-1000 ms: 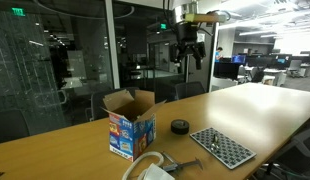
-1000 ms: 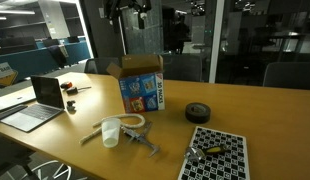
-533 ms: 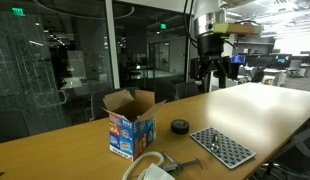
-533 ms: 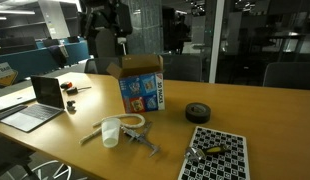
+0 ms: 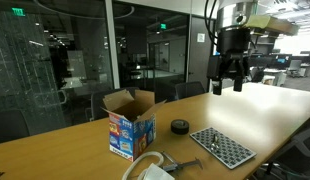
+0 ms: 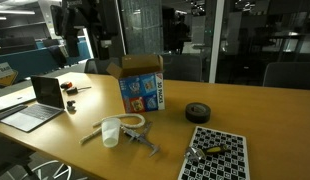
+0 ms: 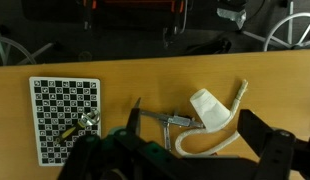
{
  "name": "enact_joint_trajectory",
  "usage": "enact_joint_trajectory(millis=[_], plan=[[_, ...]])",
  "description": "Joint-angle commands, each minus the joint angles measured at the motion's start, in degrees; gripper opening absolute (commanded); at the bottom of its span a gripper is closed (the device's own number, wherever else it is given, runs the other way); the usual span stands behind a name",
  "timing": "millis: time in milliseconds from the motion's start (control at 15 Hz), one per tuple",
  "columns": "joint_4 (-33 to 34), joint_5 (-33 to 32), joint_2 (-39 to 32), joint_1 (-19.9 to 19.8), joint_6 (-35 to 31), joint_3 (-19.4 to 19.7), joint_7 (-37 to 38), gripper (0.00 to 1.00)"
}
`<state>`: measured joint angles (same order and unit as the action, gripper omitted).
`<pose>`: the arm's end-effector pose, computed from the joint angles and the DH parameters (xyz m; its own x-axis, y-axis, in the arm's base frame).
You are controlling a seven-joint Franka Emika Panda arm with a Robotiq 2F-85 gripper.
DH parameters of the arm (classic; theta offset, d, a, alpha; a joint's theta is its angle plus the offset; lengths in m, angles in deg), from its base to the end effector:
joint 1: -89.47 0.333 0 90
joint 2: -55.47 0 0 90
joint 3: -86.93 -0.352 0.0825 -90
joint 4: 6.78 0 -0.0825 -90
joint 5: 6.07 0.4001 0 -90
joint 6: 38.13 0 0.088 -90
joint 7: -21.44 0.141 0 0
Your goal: Pick the stuffed object and put it in the box
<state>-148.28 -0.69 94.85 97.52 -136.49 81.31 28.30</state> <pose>0.3155 0.0926 0.5063 0.9944 0.0783 -0.0706 0.0769 -0.9968 -0.0213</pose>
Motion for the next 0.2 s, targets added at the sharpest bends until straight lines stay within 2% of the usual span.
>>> enact_joint_trajectory(millis=[0,133], plan=[[0.0,0.4,0.1,-0.9,0.2,-0.7,-0.5,1.0],[0.0,0.4,0.0,-0.9,0.1,-0.6,-0.6,1.0]])
